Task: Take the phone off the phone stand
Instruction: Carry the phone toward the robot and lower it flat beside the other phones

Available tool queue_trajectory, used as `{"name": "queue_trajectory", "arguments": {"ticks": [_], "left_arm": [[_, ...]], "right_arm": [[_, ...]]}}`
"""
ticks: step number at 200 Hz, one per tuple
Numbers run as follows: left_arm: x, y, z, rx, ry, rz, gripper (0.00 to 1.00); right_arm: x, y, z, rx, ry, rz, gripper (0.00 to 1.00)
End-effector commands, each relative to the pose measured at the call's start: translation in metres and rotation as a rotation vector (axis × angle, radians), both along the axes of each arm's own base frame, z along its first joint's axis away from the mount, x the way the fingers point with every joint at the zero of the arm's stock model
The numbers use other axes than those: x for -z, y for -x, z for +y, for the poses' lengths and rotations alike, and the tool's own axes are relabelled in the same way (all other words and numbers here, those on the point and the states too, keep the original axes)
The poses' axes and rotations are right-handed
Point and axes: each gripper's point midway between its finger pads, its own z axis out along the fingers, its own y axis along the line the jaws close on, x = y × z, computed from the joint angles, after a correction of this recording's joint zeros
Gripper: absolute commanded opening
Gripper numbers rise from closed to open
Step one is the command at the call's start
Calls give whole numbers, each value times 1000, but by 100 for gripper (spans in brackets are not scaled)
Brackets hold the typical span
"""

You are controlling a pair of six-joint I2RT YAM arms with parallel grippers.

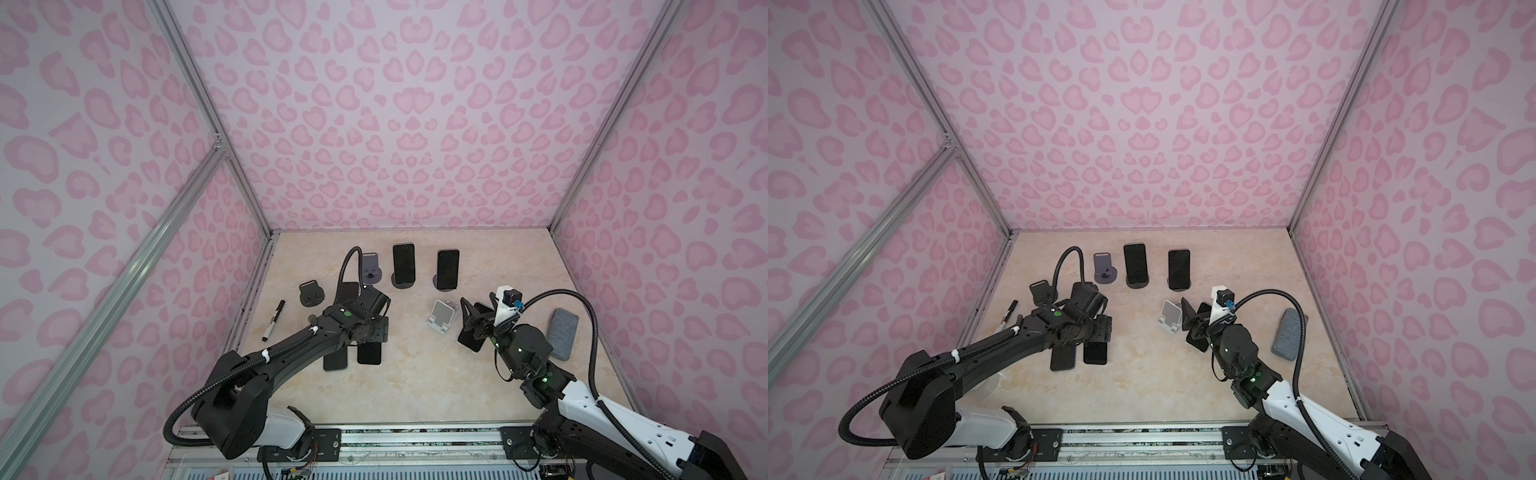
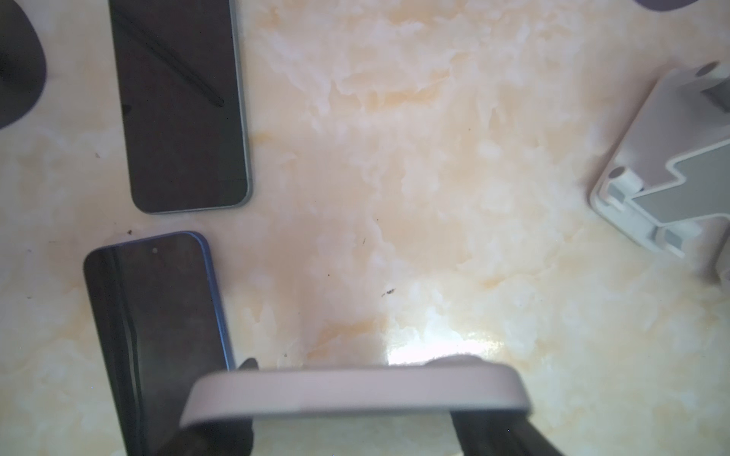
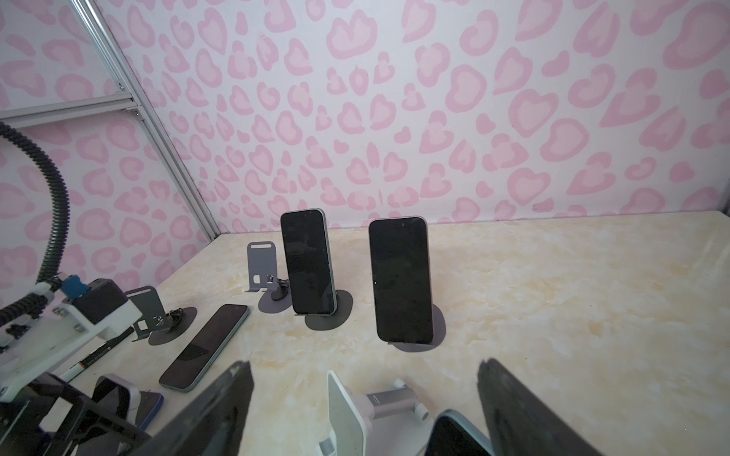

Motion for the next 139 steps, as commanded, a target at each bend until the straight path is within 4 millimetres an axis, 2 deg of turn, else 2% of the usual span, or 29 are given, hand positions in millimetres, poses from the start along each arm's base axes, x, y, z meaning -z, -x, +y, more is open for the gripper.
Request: {"name": "queue_trajectory", "arguments": {"ticks": [1, 68, 139], "left_arm": [[8, 8, 2, -17, 3, 42, 61], [40, 9, -3, -20, -28, 134, 61], [60, 3, -3, -53, -51, 156, 63]], "right_arm": [[4, -2, -8, 48, 19, 3, 91], [5, -3, -13, 76, 25, 6, 92], [9, -6, -18, 110, 38, 18, 92]]}}
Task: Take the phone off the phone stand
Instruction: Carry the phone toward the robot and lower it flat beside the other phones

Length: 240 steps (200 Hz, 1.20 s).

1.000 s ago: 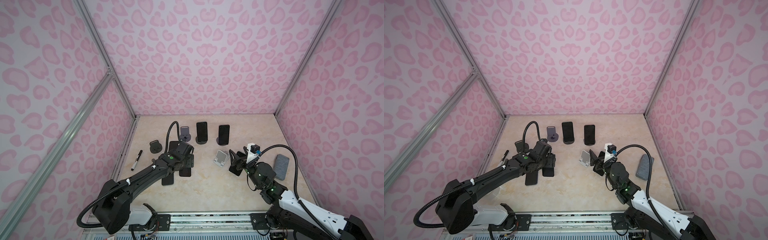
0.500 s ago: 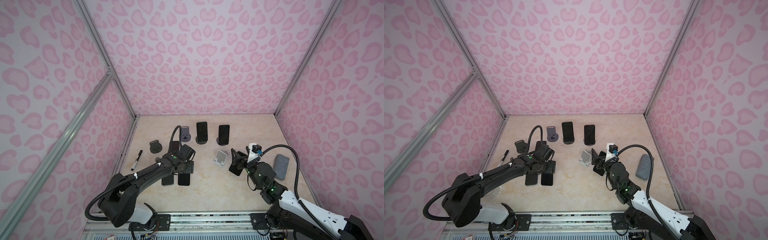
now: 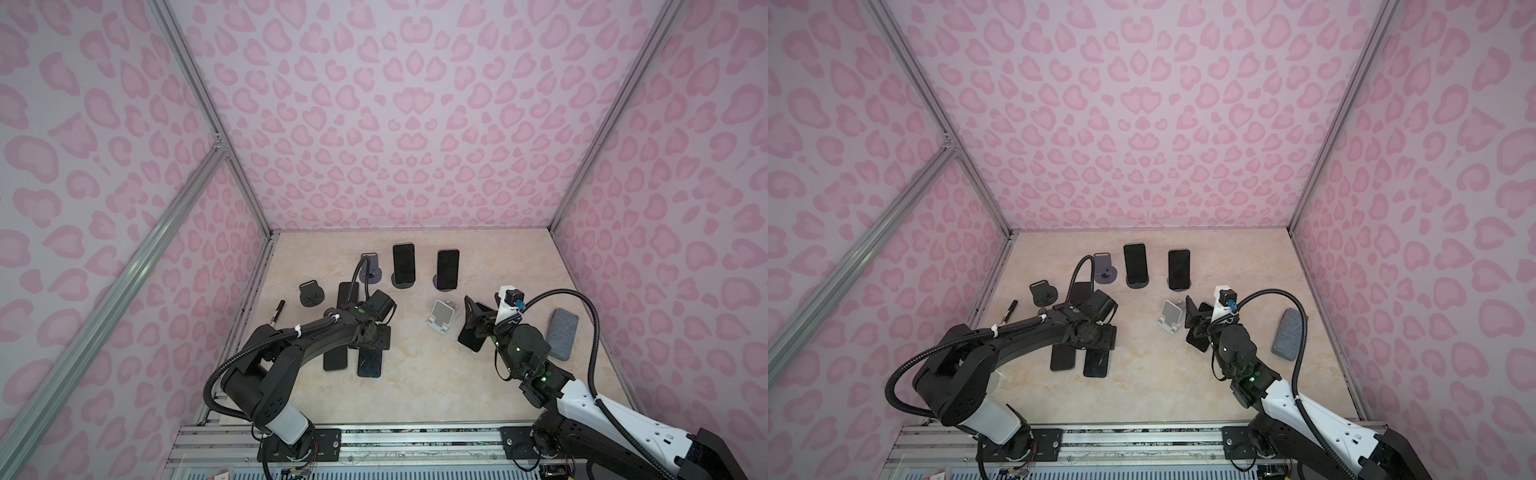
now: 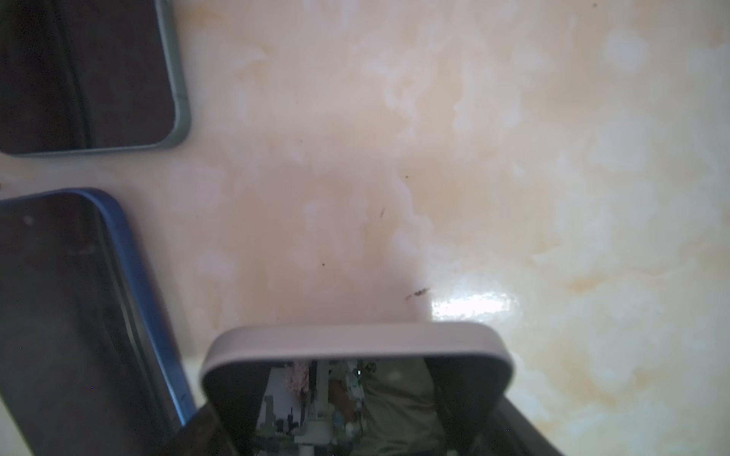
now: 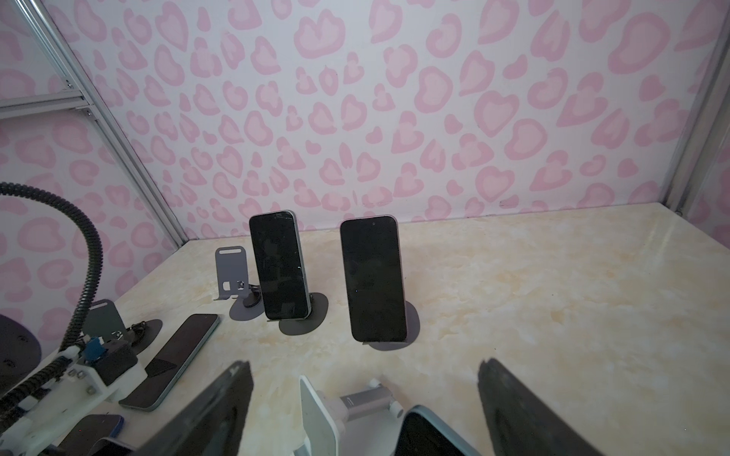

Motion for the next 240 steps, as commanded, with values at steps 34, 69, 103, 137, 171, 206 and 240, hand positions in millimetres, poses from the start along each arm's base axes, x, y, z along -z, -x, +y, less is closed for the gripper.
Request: {"name": "queue_trajectory", "arguments": {"ticks": [34, 69, 103, 137, 171, 206, 240], "left_arm": [[6, -5, 4, -67, 5, -24, 66], [10, -2, 12, -79, -30, -29, 69], [14, -6, 18, -83, -74, -38, 70], [21, -8, 17, -81, -86, -44, 72], [29, -5, 18, -82, -103, -23, 72], [31, -7, 20, -75, -141, -32, 72], [36, -6, 19, -63, -185, -26, 73]], "right_arm": [[5, -2, -5, 37, 28, 17, 91], [5, -3, -4, 34, 27, 21, 91], [3, -2, -8, 48, 29, 11, 91], [-1, 0, -12, 61, 25, 2, 91], [1, -1, -9, 49, 18, 10, 91], [3, -2, -7, 44, 22, 16, 91], [0, 0, -9, 46, 12, 8, 93]]}}
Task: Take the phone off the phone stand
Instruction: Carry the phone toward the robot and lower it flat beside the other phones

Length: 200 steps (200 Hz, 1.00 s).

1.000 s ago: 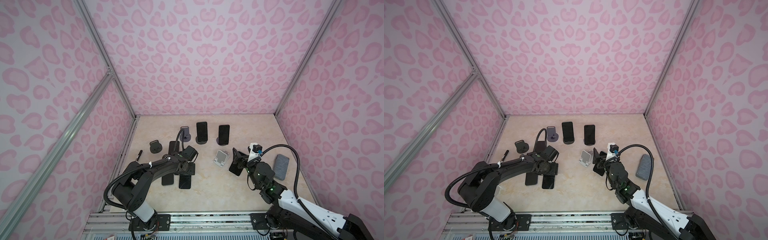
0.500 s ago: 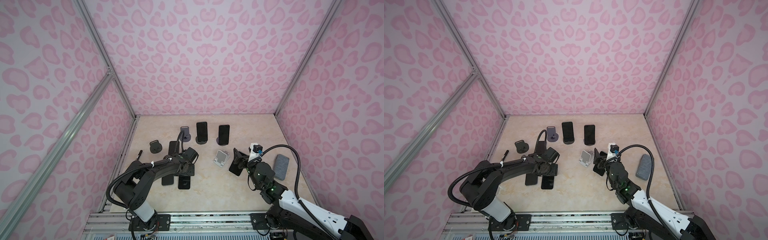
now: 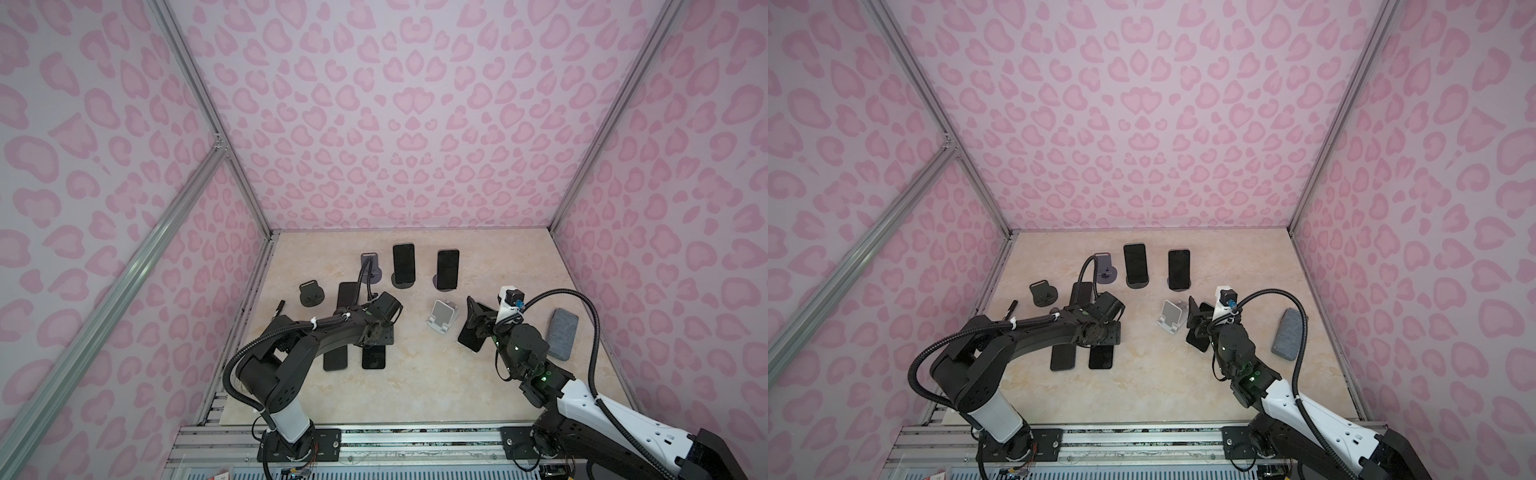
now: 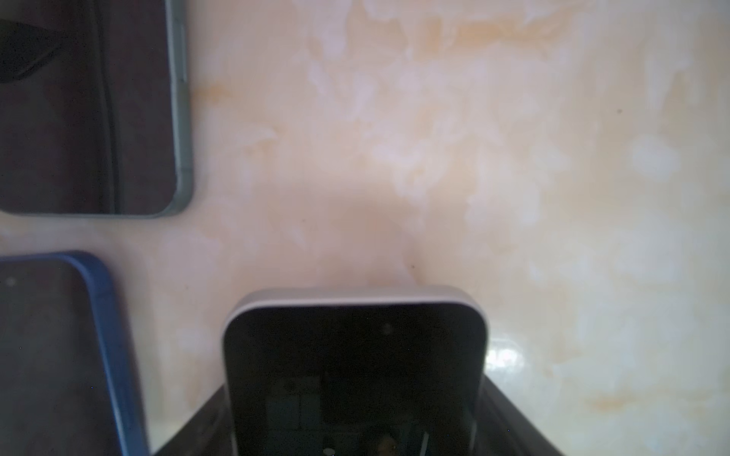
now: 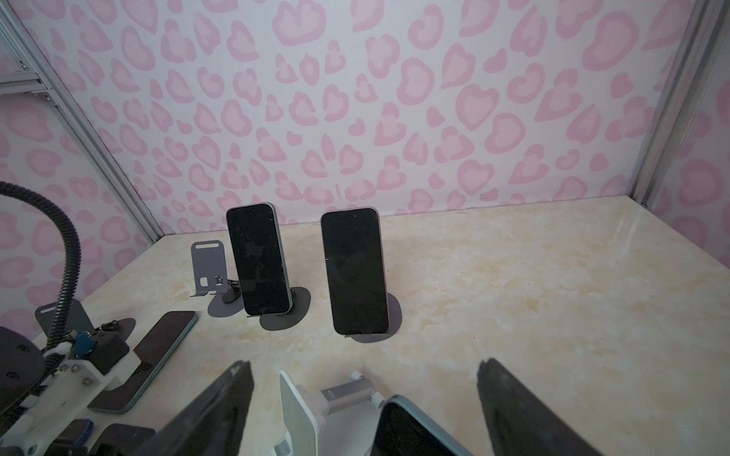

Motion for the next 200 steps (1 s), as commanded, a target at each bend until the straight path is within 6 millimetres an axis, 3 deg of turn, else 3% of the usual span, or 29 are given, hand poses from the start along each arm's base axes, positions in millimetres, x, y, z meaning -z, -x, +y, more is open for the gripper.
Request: {"name": "queue_trajectory", "arguments": {"ticks": [1, 124, 200], "left_arm": [[15, 18, 21, 4, -125, 69, 73], [18, 21, 16, 3, -194, 80, 77], [20, 49, 30, -4, -205, 109, 78]], "right_arm": [[-5, 1, -1, 3, -14, -14, 93], [-14, 6, -5, 0, -46, -37, 94], [-18, 8, -6, -3, -58, -47, 94]]}}
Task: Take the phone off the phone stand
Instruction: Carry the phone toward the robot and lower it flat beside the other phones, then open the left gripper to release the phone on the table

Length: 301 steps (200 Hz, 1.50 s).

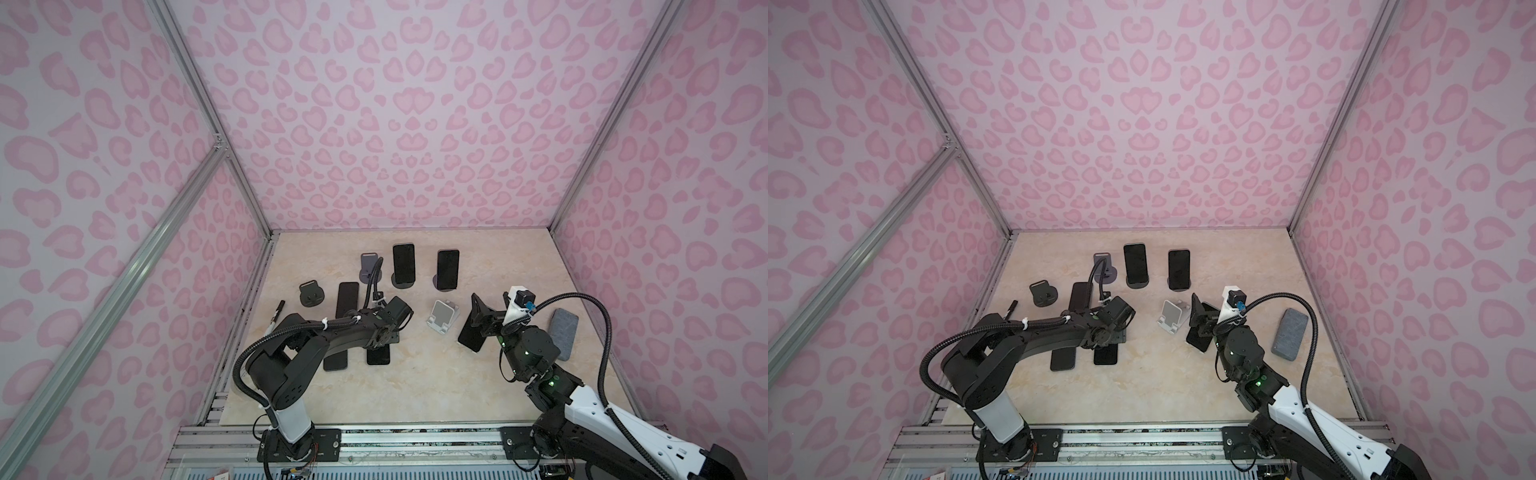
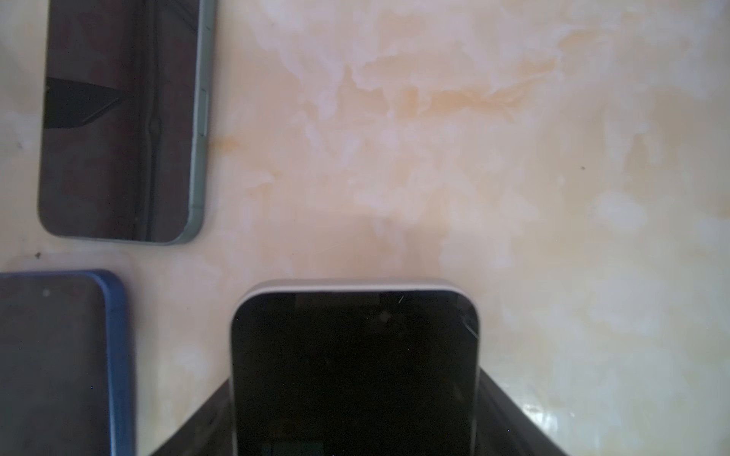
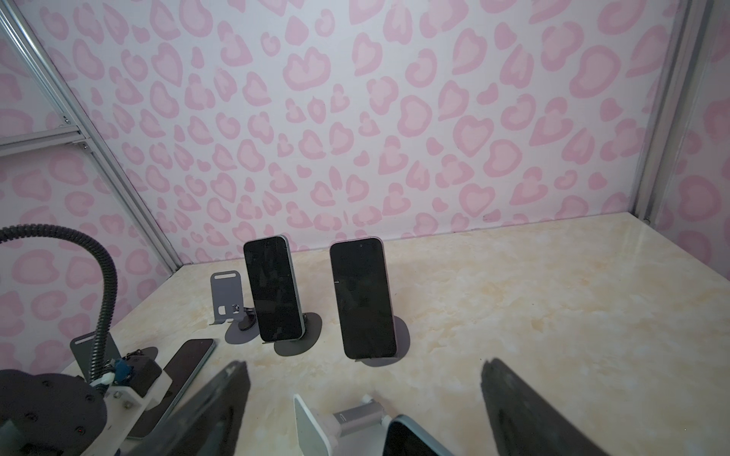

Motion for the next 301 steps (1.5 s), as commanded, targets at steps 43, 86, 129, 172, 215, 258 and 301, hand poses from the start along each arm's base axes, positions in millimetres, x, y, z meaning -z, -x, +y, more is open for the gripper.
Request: {"name": "queue_trajectory", "arguments": {"ticks": [43, 86, 129, 172, 215, 258, 301], "left_arm": [[22, 61, 47, 20, -168, 215, 79], [29, 62, 55, 27, -247, 223, 81], [33, 64, 53, 32, -244, 233, 81], [19, 66, 50, 39, -198, 214, 81], [8, 72, 38, 51, -84, 191, 81], [2, 77, 31, 96, -15, 167, 80], [-11, 78, 31, 134, 7, 137, 81]], "right_arm": [[11, -3, 5, -14, 11, 30, 94], [13, -4, 6, -16, 13, 34, 94], [16, -5, 8, -15, 17, 40, 94], [17, -6, 8, -14, 20, 46, 94], [18, -7, 11, -25, 18, 49, 94], [21, -8, 11, -22, 25, 56, 94], [23, -8, 12, -24, 28, 59, 94]]}}
